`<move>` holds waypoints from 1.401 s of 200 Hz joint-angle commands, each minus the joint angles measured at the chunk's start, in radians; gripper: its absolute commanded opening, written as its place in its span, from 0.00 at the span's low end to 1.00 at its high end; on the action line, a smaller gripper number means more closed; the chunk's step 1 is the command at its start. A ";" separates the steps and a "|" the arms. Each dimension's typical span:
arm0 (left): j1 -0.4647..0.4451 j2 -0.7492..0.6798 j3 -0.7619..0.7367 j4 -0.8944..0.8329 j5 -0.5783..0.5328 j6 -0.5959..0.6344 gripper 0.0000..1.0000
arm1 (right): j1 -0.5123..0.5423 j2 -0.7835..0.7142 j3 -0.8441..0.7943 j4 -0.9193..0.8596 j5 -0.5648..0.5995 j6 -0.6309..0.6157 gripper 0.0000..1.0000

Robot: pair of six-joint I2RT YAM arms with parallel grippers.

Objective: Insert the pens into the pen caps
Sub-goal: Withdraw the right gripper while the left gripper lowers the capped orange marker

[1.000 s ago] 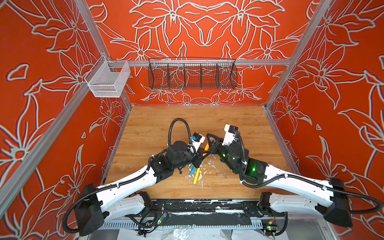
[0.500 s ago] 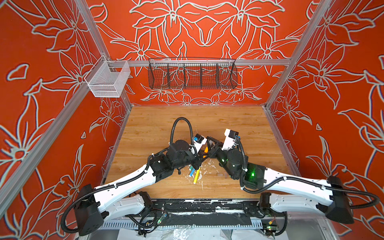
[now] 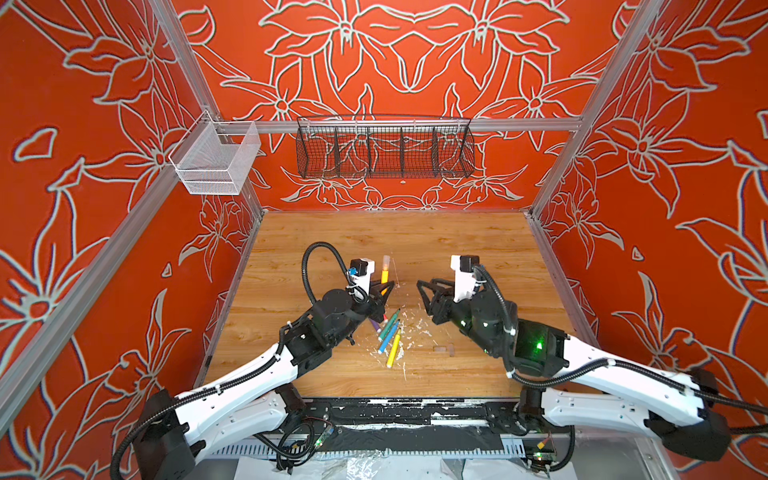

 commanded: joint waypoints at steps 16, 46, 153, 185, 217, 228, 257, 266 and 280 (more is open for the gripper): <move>0.090 0.141 0.056 -0.234 -0.194 -0.262 0.00 | -0.075 -0.074 0.051 -0.002 0.017 -0.224 0.59; 0.275 0.280 0.075 -0.315 -0.026 -0.398 0.00 | -0.085 -0.134 0.123 -0.233 0.039 -0.280 0.64; 0.432 0.542 0.248 -0.588 -0.010 -0.485 0.00 | -0.451 -0.029 -0.262 0.020 -0.033 -0.234 0.75; 0.444 0.617 0.290 -0.608 0.061 -0.469 0.00 | -0.566 0.020 -0.418 0.203 -0.050 -0.243 0.75; 0.445 0.648 0.305 -0.618 0.060 -0.461 0.00 | -0.615 0.079 -0.470 0.245 0.064 -0.284 0.74; 0.446 0.660 0.313 -0.621 0.060 -0.458 0.00 | -0.638 0.076 -0.485 0.249 0.057 -0.260 0.75; 0.445 0.691 0.329 -0.632 0.068 -0.456 0.00 | -0.644 0.026 -0.543 0.317 0.025 -0.269 0.75; 0.445 0.698 0.329 -0.627 0.073 -0.458 0.01 | -0.644 0.014 -0.551 0.312 0.023 -0.265 0.75; 0.446 0.713 0.333 -0.627 0.079 -0.458 0.02 | -0.646 0.013 -0.555 0.309 0.021 -0.258 0.75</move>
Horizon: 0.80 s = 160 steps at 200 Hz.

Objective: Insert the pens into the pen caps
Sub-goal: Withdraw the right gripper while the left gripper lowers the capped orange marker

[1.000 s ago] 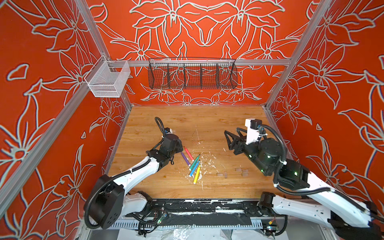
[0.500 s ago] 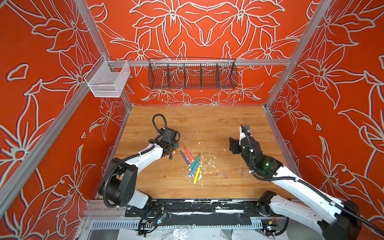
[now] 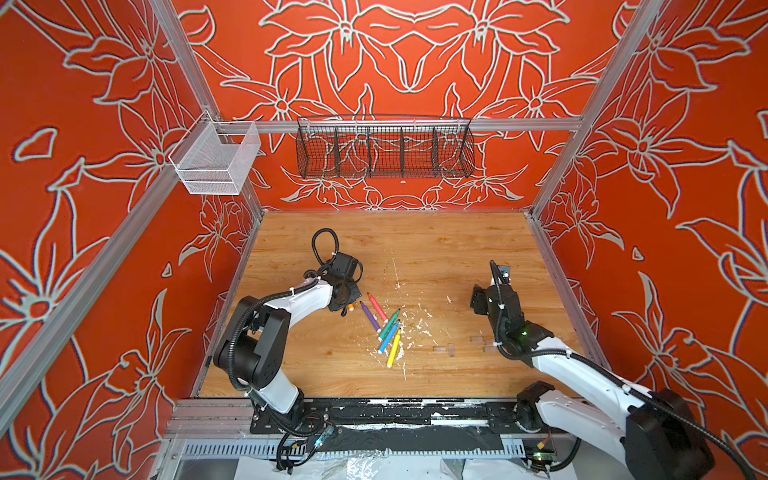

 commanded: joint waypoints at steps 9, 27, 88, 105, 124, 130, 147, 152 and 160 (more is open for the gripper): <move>0.002 0.038 0.019 -0.024 0.017 0.001 0.03 | -0.004 -0.014 -0.016 0.051 0.008 0.007 0.75; 0.002 0.051 0.030 -0.027 0.020 0.008 0.09 | -0.004 0.003 -0.007 0.045 0.007 0.011 0.74; 0.002 0.048 0.041 -0.034 0.020 0.022 0.21 | -0.003 0.027 0.007 0.038 -0.001 0.012 0.74; 0.002 0.047 0.044 -0.037 0.023 0.025 0.23 | -0.003 0.018 0.001 0.040 0.000 0.012 0.74; 0.002 0.039 0.047 -0.039 0.026 0.032 0.24 | -0.003 0.010 -0.004 0.041 -0.002 0.012 0.74; 0.002 0.035 0.047 -0.040 0.026 0.034 0.25 | -0.004 0.008 -0.005 0.043 -0.002 0.012 0.73; 0.002 0.014 0.047 -0.042 0.022 0.045 0.27 | -0.003 0.007 -0.005 0.043 -0.005 0.012 0.73; 0.002 0.005 0.046 -0.042 0.020 0.048 0.27 | -0.004 0.008 -0.005 0.043 -0.004 0.012 0.73; 0.002 -0.013 0.044 -0.042 0.017 0.054 0.28 | -0.003 0.009 -0.004 0.043 -0.005 0.011 0.74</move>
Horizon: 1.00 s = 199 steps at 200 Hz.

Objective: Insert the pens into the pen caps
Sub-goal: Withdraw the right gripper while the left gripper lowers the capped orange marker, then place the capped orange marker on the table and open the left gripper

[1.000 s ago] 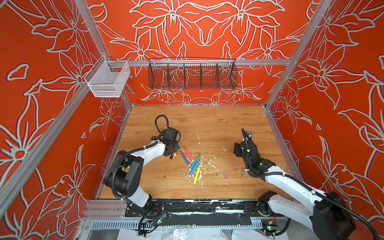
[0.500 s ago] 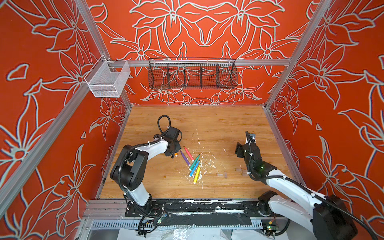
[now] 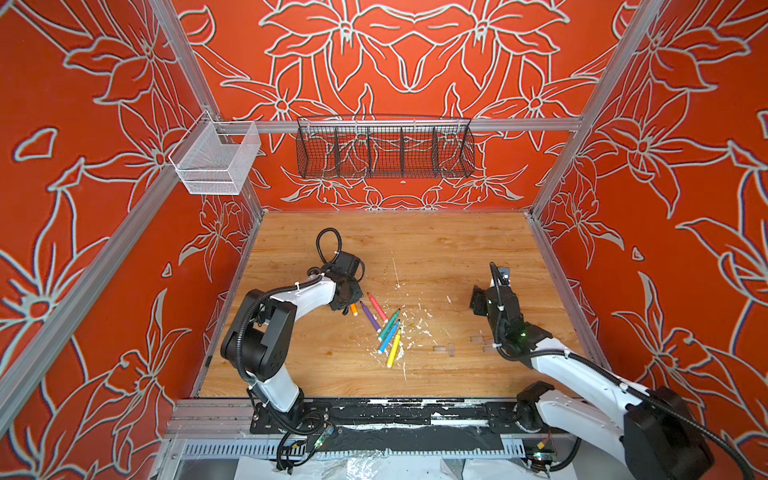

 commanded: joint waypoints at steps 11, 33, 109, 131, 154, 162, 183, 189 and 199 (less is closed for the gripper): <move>0.002 -0.084 0.007 -0.025 -0.013 0.024 0.31 | -0.003 -0.010 0.003 0.016 -0.003 0.003 0.74; 0.002 -0.158 -0.006 -0.010 -0.004 0.040 0.40 | -0.003 -0.008 0.003 0.014 -0.004 0.003 0.73; -0.185 -0.489 0.031 -0.113 -0.096 0.157 0.49 | -0.003 -0.012 0.000 0.017 -0.005 0.004 0.74; -0.259 -0.499 0.075 -0.181 -0.039 0.170 0.49 | -0.003 -0.005 0.004 0.014 -0.013 0.000 0.74; -0.304 -0.510 0.068 -0.204 0.007 0.173 0.49 | -0.003 0.001 0.007 0.015 -0.012 0.003 0.74; -0.312 -0.515 0.067 -0.220 0.019 0.182 0.49 | -0.003 0.009 0.008 0.024 -0.004 0.005 0.74; -0.324 -0.536 0.075 -0.284 -0.013 0.174 0.49 | -0.004 0.046 0.047 -0.023 0.021 0.018 0.74; -0.328 -0.539 0.081 -0.300 -0.009 0.179 0.50 | -0.004 0.052 0.055 -0.034 0.012 0.015 0.72; -0.346 -0.537 0.102 -0.347 -0.017 0.183 0.50 | -0.003 0.047 0.053 -0.034 -0.010 0.005 0.72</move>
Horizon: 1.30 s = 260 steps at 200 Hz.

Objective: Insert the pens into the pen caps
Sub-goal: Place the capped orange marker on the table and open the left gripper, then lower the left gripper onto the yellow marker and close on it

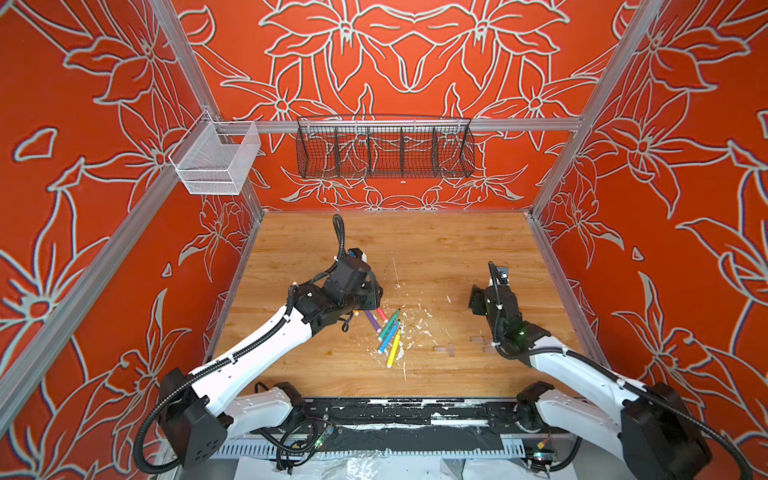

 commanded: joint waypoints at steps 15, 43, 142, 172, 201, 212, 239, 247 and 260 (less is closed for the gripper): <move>-0.073 -0.029 0.036 -0.188 -0.058 0.014 0.49 | -0.003 -0.006 0.009 0.012 -0.003 -0.003 0.74; -0.146 -0.060 -0.076 -0.140 -0.050 -0.017 0.49 | -0.003 0.005 0.018 0.007 0.001 0.000 0.73; -0.403 0.230 -0.089 -0.020 -0.078 -0.146 0.42 | -0.003 -0.008 0.009 0.012 -0.025 -0.010 0.73; -0.412 0.315 -0.088 -0.008 -0.067 -0.171 0.40 | -0.003 -0.026 -0.003 0.019 -0.036 -0.015 0.73; -0.430 0.375 -0.076 -0.001 -0.059 -0.194 0.38 | -0.003 -0.050 -0.019 0.025 -0.039 -0.015 0.73; -0.433 0.390 -0.076 -0.004 -0.064 -0.206 0.37 | -0.003 -0.057 -0.023 0.026 -0.039 -0.013 0.74; -0.434 0.435 -0.086 0.009 -0.061 -0.223 0.36 | -0.003 -0.063 -0.027 0.026 -0.045 -0.015 0.74; -0.434 0.449 -0.088 0.012 -0.061 -0.227 0.36 | -0.004 -0.063 -0.027 0.026 -0.044 -0.016 0.74; -0.434 0.470 -0.088 0.011 -0.073 -0.240 0.36 | -0.003 -0.063 -0.027 0.026 -0.046 -0.016 0.74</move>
